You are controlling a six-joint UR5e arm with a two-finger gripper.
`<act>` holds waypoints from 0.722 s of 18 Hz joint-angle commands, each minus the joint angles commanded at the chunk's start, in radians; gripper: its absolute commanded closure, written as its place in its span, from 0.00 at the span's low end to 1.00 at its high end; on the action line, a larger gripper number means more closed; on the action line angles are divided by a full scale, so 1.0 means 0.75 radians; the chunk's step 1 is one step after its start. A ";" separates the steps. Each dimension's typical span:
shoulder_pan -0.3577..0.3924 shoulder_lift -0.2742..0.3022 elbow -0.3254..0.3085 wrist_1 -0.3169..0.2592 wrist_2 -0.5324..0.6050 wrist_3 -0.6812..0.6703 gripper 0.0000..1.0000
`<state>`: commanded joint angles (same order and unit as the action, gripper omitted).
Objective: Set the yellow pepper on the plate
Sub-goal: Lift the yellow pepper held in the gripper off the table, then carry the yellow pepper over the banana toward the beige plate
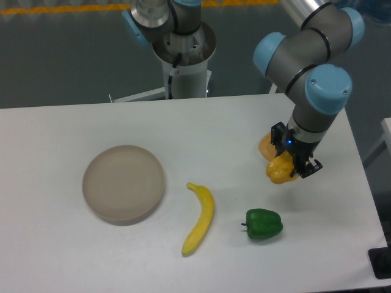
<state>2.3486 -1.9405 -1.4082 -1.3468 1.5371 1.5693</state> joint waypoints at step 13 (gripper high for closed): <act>-0.538 0.100 -0.180 0.000 -0.094 -0.632 0.74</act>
<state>1.9454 -1.8653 -1.5432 -1.3468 1.4665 1.0956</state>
